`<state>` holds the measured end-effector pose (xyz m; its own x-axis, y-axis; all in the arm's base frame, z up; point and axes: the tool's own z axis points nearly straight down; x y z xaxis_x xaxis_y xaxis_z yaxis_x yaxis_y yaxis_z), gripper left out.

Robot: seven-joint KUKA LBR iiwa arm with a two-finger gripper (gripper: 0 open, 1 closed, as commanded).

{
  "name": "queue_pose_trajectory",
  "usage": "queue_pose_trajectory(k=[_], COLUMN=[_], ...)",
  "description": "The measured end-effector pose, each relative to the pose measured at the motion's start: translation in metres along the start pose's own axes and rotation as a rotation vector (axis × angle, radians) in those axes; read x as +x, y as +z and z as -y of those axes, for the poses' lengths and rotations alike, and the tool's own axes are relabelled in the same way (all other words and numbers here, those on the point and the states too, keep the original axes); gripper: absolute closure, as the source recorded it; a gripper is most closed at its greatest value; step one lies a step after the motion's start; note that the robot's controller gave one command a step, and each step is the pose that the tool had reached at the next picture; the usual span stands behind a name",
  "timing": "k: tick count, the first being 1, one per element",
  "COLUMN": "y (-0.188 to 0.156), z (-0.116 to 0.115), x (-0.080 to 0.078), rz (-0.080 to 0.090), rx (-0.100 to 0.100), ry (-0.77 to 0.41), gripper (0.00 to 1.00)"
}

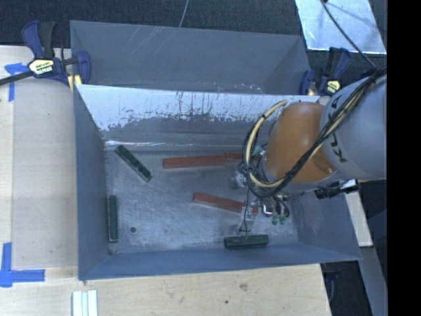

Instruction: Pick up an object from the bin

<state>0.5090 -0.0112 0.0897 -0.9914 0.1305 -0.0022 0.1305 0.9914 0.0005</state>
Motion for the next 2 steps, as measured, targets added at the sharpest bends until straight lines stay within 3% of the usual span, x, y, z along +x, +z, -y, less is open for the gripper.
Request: queue_pose_trajectory(k=[1, 2], y=[-0.0174, -0.0171], z=[0.0162, 0.0159], x=[-0.0461, -0.0459], rz=[0.002, 0.001], rx=[0.001, 0.001], ry=[-0.241, -0.242], gripper=[1.00, 0.00])
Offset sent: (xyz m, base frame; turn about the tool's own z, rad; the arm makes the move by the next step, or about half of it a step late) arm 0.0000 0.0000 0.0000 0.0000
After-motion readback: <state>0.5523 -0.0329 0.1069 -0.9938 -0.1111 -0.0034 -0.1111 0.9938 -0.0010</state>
